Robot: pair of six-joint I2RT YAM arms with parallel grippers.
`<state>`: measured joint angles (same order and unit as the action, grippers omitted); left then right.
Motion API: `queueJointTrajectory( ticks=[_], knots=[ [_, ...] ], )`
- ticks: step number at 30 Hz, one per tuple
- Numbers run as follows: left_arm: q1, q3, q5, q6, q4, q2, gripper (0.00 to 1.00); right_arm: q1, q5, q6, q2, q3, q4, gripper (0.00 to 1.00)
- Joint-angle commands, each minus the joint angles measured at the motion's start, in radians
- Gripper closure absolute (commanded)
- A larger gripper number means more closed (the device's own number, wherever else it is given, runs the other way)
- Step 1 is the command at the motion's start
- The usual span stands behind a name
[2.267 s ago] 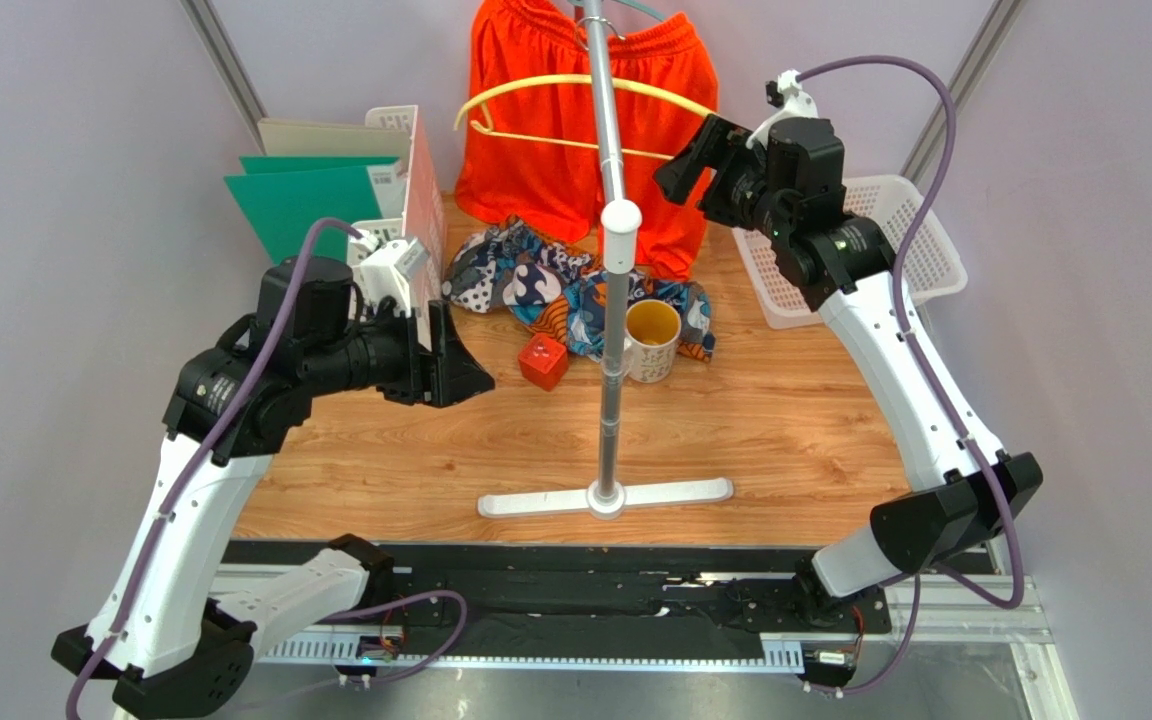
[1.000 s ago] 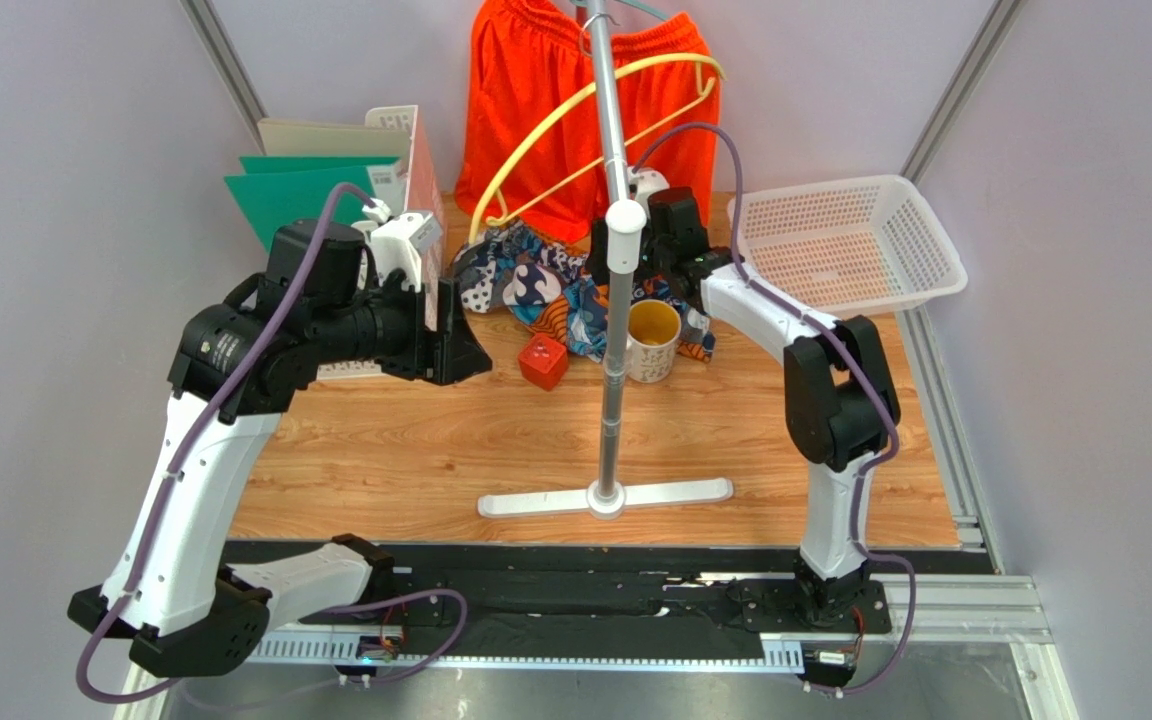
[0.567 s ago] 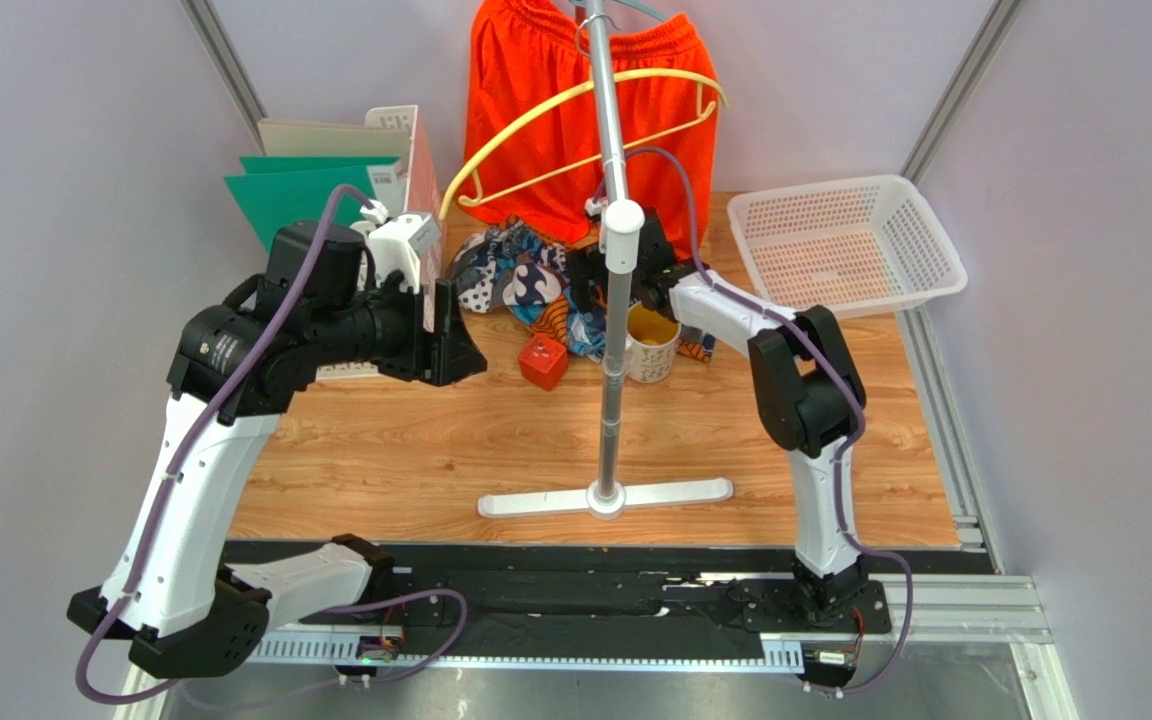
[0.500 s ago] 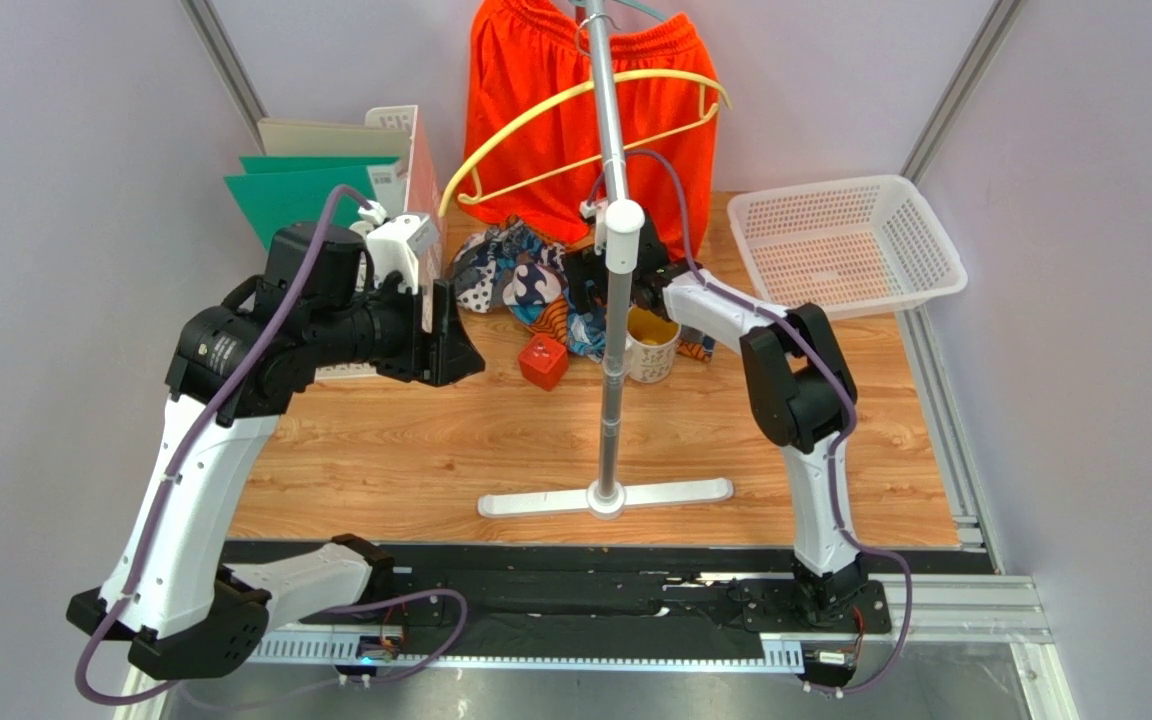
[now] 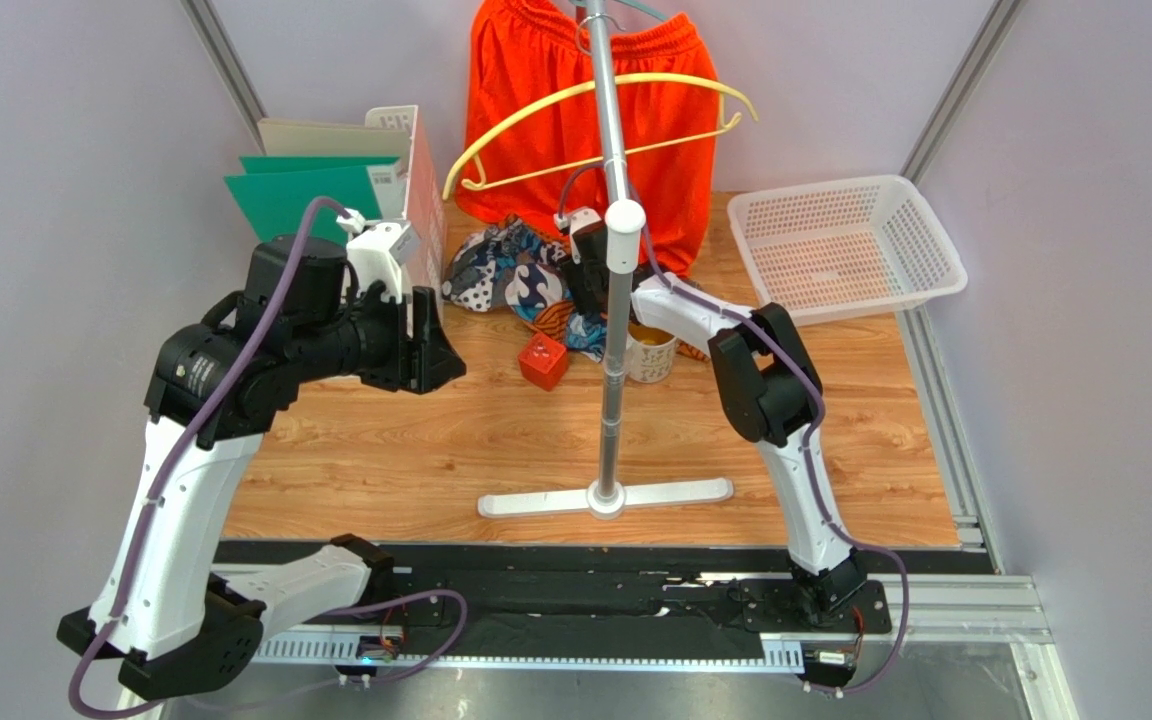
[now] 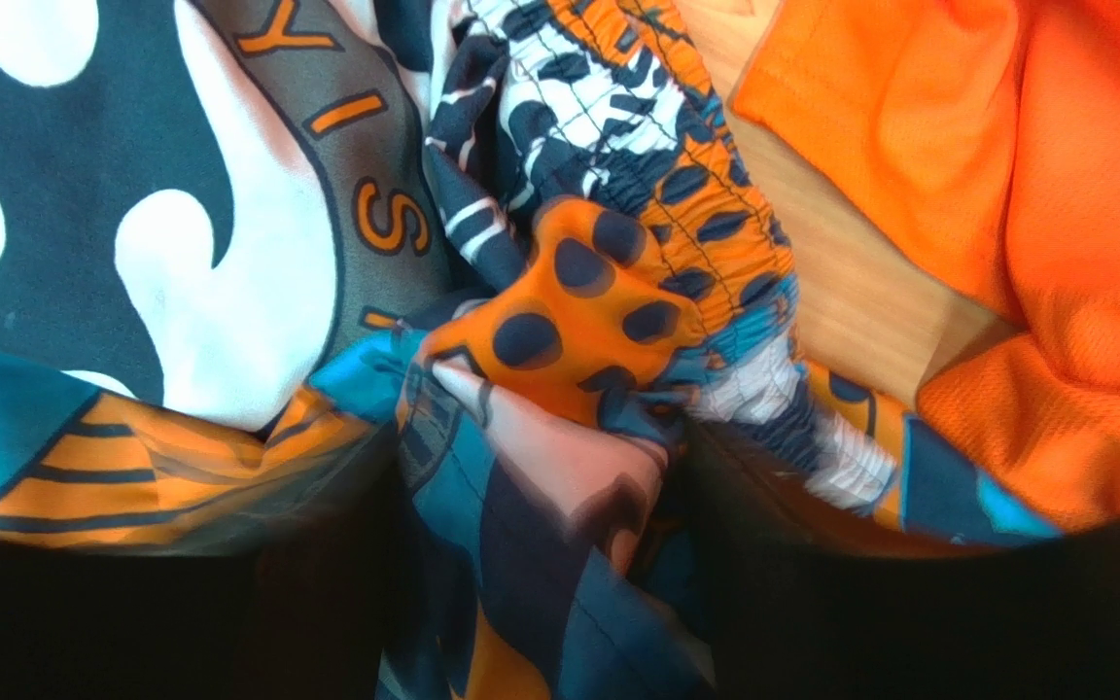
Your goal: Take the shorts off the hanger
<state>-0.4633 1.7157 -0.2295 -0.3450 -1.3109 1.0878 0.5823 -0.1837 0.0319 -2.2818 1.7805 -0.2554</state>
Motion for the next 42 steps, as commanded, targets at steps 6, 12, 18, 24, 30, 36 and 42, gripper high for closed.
queueJointTrajectory(
  ticks=[6,12,18,24,30,36,42],
  knots=[
    [-0.001,0.013,0.048,-0.022,-0.018,-0.04,0.4,0.001,-0.046,-0.064,0.001,0.151,-0.085,1.0],
    [-0.001,-0.004,0.053,-0.022,-0.01,-0.054,0.4,0.002,-0.075,-0.112,0.126,0.05,0.004,1.0],
    [-0.002,0.001,0.062,-0.008,-0.011,-0.06,0.4,0.002,-0.121,-0.184,0.289,-0.185,0.184,1.0],
    [-0.001,0.002,0.071,-0.002,-0.013,-0.071,0.4,0.002,-0.154,-0.202,0.341,-0.274,0.246,1.0],
    [-0.001,-0.01,0.073,-0.006,-0.016,-0.085,0.4,-0.002,-0.154,-0.224,0.318,-0.263,0.275,1.0],
    [-0.001,-0.018,0.076,-0.006,-0.014,-0.094,0.4,-0.039,-0.083,-0.374,0.305,-0.242,0.288,1.0],
    [-0.001,-0.016,0.071,-0.002,-0.013,-0.092,0.4,-0.087,0.013,-0.472,0.263,-0.194,0.266,1.0]
  ],
)
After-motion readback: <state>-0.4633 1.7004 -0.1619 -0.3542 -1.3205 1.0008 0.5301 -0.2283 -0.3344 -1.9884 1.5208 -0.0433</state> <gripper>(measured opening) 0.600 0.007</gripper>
